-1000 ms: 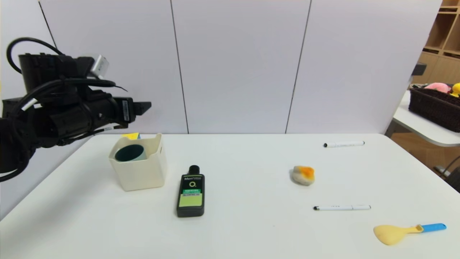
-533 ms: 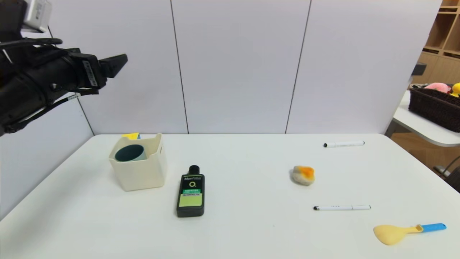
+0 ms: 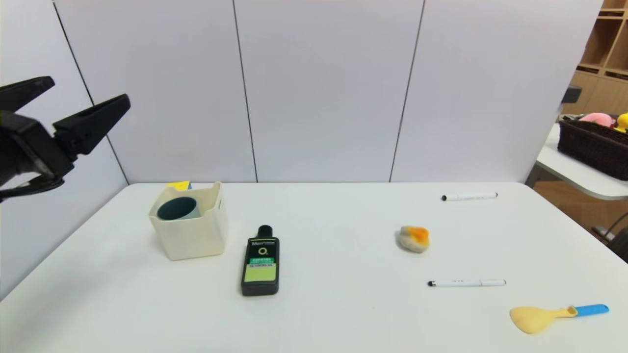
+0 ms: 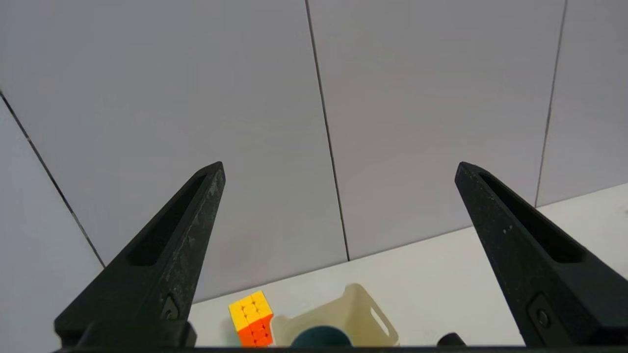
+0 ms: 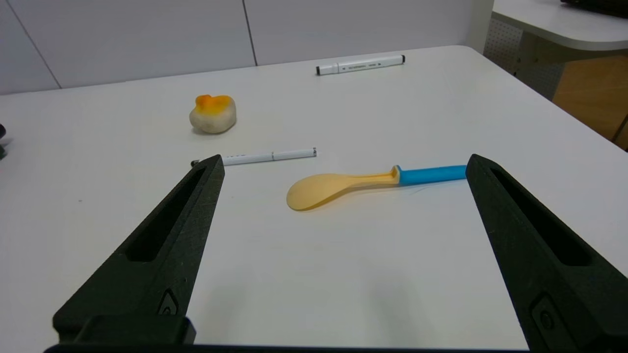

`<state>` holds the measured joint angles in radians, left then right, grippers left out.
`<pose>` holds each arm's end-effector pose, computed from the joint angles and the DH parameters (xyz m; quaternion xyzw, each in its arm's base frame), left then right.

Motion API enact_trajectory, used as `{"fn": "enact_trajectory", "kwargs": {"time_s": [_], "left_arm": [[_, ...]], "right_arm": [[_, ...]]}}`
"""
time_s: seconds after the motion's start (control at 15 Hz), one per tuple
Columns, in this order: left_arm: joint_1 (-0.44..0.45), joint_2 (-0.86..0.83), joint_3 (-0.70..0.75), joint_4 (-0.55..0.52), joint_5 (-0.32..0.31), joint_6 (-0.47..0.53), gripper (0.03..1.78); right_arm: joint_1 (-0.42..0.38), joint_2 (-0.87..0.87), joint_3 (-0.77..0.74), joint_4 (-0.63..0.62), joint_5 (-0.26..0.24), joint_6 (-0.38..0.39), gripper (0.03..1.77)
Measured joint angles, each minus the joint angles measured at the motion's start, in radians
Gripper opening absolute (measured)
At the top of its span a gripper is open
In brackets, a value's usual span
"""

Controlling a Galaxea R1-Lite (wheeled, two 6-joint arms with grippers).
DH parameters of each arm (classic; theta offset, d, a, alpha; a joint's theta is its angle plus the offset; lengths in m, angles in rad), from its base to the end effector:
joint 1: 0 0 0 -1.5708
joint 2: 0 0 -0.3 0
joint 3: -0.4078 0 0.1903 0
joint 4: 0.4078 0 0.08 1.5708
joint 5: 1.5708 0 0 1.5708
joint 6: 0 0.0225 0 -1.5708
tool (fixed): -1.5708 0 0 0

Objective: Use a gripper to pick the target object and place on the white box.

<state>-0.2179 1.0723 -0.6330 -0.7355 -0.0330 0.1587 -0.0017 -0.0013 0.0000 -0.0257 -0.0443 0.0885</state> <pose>0.1412 -0.0320 0.2874 0.0642 -0.1563 -0.1117 0.9793 -0.0230 -0.0010 0.0781 0.0445 -0.0145 -0.0224 0.9987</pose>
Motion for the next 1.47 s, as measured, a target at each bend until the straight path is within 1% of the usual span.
{"fn": "enact_trajectory", "kwargs": {"time_s": [0.33, 0.6, 0.8, 0.93, 1.27, 1.47], "left_arm": [[0.03, -0.233, 0.173, 0.014, 0.006, -0.006, 1.69], [0.067, -0.433, 0.265, 0.115, 0.019, -0.017, 1.69], [0.165, -0.551, 0.325, 0.148, 0.017, -0.028, 1.69], [0.207, -0.612, 0.364, 0.15, 0.013, -0.03, 1.69], [0.226, -0.764, 0.474, 0.156, 0.011, -0.032, 1.69], [0.227, -0.87, 0.517, 0.229, 0.012, -0.031, 1.69]], "right_arm": [[0.0, 0.0, 0.0, 0.0, 0.0, 0.0, 1.7], [0.0, 0.0, 0.0, 0.0, 0.0, 0.0, 1.7], [0.0, 0.0, 0.0, 0.0, 0.0, 0.0, 1.7], [0.0, 0.0, 0.0, 0.0, 0.0, 0.0, 1.7], [0.0, 0.0, 0.0, 0.0, 0.0, 0.0, 1.7], [0.0, 0.0, 0.0, 0.0, 0.0, 0.0, 1.7]]}}
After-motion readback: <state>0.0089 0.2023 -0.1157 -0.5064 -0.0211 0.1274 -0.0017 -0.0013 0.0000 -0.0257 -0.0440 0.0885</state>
